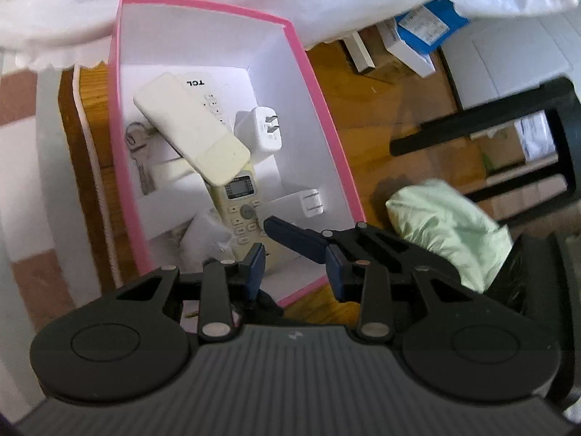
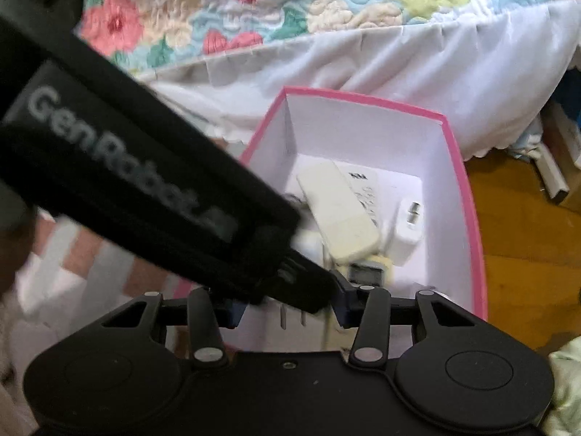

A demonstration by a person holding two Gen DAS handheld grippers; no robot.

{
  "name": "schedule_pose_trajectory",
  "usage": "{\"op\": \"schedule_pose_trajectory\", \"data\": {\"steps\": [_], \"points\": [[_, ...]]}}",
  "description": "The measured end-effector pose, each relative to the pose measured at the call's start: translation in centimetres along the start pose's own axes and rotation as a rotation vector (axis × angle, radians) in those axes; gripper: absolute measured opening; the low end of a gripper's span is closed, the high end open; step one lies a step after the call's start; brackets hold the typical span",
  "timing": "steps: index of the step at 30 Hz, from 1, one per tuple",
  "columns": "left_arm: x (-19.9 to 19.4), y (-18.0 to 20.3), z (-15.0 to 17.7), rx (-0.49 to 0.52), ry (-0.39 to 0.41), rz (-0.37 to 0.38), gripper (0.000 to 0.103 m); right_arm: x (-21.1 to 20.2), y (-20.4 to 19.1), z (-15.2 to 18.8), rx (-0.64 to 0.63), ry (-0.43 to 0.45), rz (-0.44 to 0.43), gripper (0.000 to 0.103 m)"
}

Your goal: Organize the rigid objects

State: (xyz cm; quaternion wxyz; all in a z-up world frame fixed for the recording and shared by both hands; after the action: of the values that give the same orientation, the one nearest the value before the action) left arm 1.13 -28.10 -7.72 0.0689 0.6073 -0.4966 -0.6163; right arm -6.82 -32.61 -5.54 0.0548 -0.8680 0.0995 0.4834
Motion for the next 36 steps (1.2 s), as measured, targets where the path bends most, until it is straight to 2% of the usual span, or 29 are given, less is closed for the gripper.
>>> {"op": "schedule_pose_trajectory", "data": {"steps": [4, 7, 14, 15, 16, 25, 28, 31, 36], "points": [[-0.1, -0.5, -0.2, 0.002, 0.031, -0.064, 0.037, 1.1, 0.0, -0.4, -0.006, -0.015, 0.078, 0.056], [-1.3, -0.8, 0.0, 0.027, 0.027, -0.135, 0.037, 0.9, 0.9, 0.1, 0.035, -0.007, 0.092, 0.056], [-7.1, -0.7, 1.2, 0.062, 0.098, -0.251, 0.041, -1.4, 2.2, -0.1, 0.131, 0.035, 0.061, 0.062], [-7.9, -0.6, 1.6, 0.065, 0.109, -0.265, 0.045, -1.6, 2.1, -0.3, 0.134, 0.041, 0.058, 0.062], [-8.8, -0.5, 2.0, 0.067, 0.119, -0.279, 0.048, -2.2, 1.6, -0.5, 0.132, 0.046, 0.054, 0.063], [-15.9, 1.4, 6.8, 0.106, 0.243, -0.364, 0.051, -8.0, -1.6, -2.9, 0.110, 0.122, -0.039, 0.066], [-17.7, 1.5, 8.1, 0.089, 0.278, -0.381, 0.058, -10.2, -2.9, -3.4, 0.094, 0.142, -0.064, 0.068], [-19.2, 1.4, 9.2, 0.084, 0.308, -0.415, 0.058, -12.0, -4.2, -3.7, 0.053, 0.159, -0.056, 0.069], [-21.2, 0.3, 10.5, 0.032, 0.345, -0.450, 0.058, -13.6, -5.6, -3.5, 0.011, 0.175, -0.089, 0.069]]}}
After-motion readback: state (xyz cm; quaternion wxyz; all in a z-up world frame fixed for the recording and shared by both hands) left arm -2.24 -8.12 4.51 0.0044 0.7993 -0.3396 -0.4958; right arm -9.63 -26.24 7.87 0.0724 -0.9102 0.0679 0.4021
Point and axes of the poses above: each gripper's, at about its wrist camera, not at the fingertips, and x roughly the way its jaws point, y to its right, z to its underside, the point moved 3 cm from there along x, roughly the way its jaws point, and after that the axes turned 6 degrees about z, right-handed, at the moved point
